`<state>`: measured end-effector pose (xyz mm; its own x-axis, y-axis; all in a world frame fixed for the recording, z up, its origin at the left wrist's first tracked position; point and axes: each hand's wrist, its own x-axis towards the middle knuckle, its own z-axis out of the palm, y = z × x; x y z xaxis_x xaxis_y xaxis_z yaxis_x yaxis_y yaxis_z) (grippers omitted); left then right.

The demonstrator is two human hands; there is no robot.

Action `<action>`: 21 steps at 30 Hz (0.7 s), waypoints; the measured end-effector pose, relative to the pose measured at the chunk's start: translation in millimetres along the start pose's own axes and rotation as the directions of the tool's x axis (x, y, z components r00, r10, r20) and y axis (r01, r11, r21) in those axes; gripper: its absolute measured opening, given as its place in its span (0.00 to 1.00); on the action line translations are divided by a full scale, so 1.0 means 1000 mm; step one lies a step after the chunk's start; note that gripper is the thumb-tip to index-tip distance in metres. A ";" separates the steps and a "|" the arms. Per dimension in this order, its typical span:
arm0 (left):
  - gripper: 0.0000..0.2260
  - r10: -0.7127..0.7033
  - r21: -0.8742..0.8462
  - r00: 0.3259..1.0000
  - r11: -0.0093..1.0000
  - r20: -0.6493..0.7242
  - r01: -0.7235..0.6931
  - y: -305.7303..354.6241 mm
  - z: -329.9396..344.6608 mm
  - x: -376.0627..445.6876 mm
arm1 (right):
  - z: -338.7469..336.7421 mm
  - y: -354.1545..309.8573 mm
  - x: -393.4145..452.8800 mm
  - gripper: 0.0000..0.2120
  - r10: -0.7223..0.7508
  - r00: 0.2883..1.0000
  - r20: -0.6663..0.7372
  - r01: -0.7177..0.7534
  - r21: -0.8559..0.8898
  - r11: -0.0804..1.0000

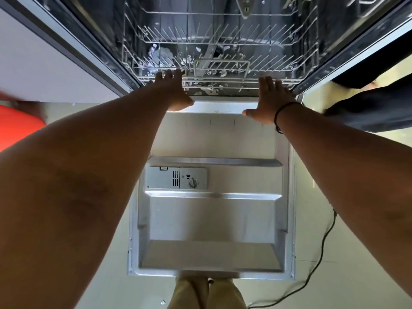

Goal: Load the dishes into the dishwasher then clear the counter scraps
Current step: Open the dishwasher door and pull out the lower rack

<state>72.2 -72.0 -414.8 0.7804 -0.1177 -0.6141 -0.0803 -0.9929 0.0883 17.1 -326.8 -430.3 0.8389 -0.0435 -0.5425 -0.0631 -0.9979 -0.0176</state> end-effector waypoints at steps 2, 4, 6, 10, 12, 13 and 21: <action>0.42 0.001 0.020 1.000 1.000 0.021 -0.001 -0.001 0.002 0.001 | -0.003 0.000 0.004 0.47 -0.003 0.998 -0.059 0.005 0.048 0.999; 0.42 -0.007 0.050 1.000 0.999 0.019 0.006 0.001 0.005 0.000 | -0.008 0.000 0.009 0.47 0.013 1.000 -0.024 -0.012 0.062 0.998; 0.43 -0.003 0.118 0.999 0.993 -0.033 0.007 0.000 0.007 0.000 | -0.011 0.000 0.013 0.46 0.019 1.000 0.009 -0.019 0.017 1.000; 0.41 0.010 0.176 0.998 0.984 -0.066 0.002 -0.006 0.007 0.000 | -0.010 -0.005 0.009 0.42 0.043 0.999 -0.002 -0.043 -0.021 0.999; 0.39 0.007 0.195 0.999 0.981 -0.050 0.002 -0.007 0.011 -0.004 | -0.004 -0.005 0.002 0.40 0.049 0.999 -0.018 -0.049 -0.034 0.998; 0.39 0.007 0.198 0.999 0.980 -0.039 0.001 -0.007 0.015 -0.007 | 0.001 -0.005 -0.003 0.38 0.048 0.999 -0.021 -0.049 -0.038 0.998; 0.28 0.061 0.087 0.983 0.995 -0.174 -0.047 -0.022 0.080 -0.072 | 0.052 -0.015 -0.067 0.32 0.037 0.999 0.020 -0.035 -0.074 0.997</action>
<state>-32.2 -43.8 -435.5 0.8700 -0.1732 -0.4616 -0.1701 -0.9842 0.0488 -66.1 -306.4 -436.9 0.8250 -0.0794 -0.5595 -0.0525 -0.9966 0.0640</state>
